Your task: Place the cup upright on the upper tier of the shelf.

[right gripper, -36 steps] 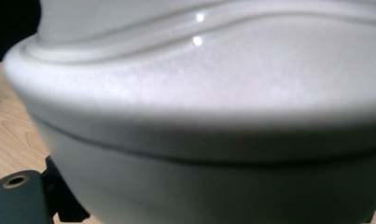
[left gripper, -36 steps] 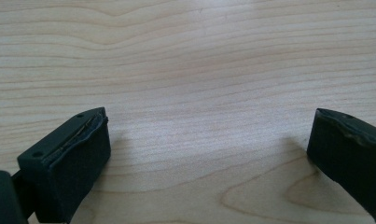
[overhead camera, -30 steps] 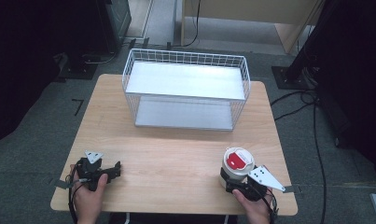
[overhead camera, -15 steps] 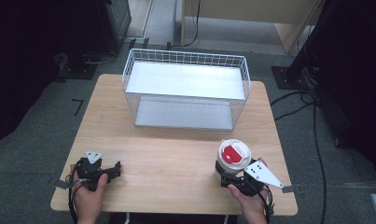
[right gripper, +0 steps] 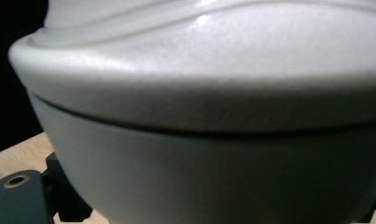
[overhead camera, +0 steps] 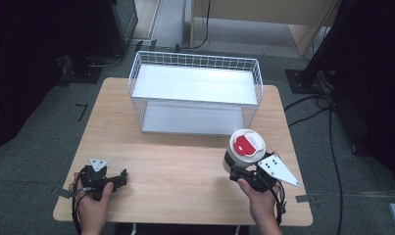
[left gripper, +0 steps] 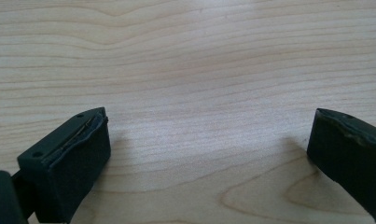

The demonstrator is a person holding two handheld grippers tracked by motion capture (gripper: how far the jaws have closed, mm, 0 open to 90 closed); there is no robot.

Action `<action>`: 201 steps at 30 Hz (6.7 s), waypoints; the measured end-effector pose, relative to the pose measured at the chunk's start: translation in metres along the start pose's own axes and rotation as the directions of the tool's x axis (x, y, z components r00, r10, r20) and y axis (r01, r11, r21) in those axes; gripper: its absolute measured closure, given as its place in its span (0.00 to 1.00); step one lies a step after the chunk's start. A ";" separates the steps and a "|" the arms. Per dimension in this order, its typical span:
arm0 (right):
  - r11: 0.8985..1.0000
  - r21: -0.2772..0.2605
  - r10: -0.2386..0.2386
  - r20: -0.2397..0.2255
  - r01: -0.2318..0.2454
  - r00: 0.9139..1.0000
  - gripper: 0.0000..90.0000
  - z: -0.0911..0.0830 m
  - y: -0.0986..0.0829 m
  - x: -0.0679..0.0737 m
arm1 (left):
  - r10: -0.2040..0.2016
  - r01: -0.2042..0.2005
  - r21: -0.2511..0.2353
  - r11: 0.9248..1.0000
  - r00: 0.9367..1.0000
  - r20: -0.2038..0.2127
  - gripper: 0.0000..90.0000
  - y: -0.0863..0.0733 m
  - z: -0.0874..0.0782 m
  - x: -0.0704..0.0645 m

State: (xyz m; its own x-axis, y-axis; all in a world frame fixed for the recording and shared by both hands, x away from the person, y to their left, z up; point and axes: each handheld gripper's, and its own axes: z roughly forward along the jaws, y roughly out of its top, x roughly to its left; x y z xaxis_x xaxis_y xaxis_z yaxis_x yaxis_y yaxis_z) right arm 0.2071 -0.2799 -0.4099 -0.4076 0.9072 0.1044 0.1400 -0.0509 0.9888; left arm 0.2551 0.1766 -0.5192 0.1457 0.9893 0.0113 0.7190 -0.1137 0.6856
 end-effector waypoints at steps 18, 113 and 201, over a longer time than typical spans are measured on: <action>0.996 -0.081 -0.036 0.030 0.038 0.999 0.11 0.030 0.042 0.001 | 0.003 -0.003 0.002 1.000 1.000 -0.001 0.00 0.000 0.000 0.000; 0.999 0.011 -0.032 0.124 0.031 0.992 0.10 0.227 0.130 -0.018 | -0.001 0.001 0.000 1.000 1.000 0.000 0.00 0.000 0.000 0.000; 0.995 0.047 -0.096 0.071 0.093 0.993 0.00 0.070 0.037 -0.061 | 0.003 -0.003 0.000 1.000 1.000 0.003 0.00 0.000 0.000 0.000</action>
State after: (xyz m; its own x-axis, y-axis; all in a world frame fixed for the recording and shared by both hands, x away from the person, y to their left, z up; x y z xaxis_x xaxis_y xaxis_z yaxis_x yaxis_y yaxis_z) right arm 0.3005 -0.3075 -0.3875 -0.3540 0.9352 0.0007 0.1435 0.0535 0.9882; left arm 0.2546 0.1764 -0.5193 0.1502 0.9886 0.0115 0.7183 -0.1172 0.6858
